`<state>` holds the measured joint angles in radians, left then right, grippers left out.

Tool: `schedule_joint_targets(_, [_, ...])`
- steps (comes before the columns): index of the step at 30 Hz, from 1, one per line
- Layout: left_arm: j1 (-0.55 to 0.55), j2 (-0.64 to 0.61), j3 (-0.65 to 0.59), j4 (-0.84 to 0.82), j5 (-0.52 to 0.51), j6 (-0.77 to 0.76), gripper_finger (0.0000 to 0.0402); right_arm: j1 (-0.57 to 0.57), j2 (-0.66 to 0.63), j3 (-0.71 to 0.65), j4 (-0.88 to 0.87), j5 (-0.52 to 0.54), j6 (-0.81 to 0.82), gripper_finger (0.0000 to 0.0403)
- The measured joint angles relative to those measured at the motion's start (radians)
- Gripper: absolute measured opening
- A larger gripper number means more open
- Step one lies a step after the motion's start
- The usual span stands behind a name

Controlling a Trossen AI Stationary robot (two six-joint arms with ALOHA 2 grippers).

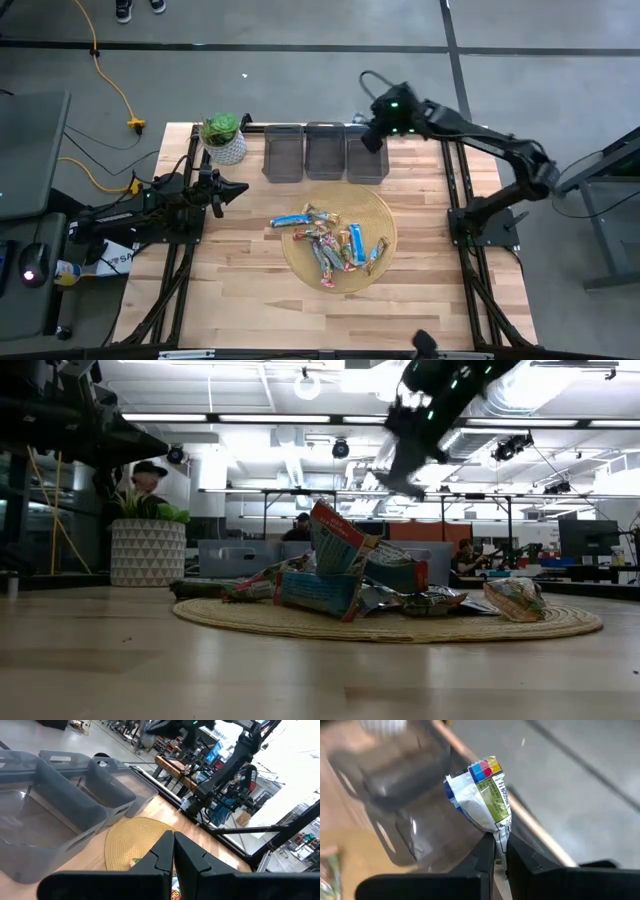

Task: Pick and place Granola Bars by type
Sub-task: Put the blue granola bar into the right black bin

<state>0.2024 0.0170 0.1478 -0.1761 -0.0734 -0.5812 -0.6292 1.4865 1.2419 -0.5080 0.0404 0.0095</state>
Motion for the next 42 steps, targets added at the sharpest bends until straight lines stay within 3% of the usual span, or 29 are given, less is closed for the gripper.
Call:
schedule_joint_targets(6, [0.000, 0.000, 0.000, 0.000, 0.000, 0.000, 0.0010, 0.000, 0.167, 0.000, -0.017, -0.100, -0.014, 0.0021])
schedule_joint_targets(13, [0.000, 0.000, 0.000, 0.000, 0.000, 0.000, 0.0010, 0.000, 0.271, -0.001, -0.116, -0.111, -0.061, 0.0021])
schedule_joint_targets(30, [0.000, 0.000, 0.000, -0.001, 0.000, 0.000, 0.0010, 0.002, 0.281, -0.001, -0.246, -0.127, -0.104, 0.0032])
schedule_joint_targets(42, [0.000, 0.000, 0.000, -0.001, 0.001, 0.000, 0.0010, 0.002, 0.277, -0.001, -0.248, -0.163, -0.105, 0.0086])
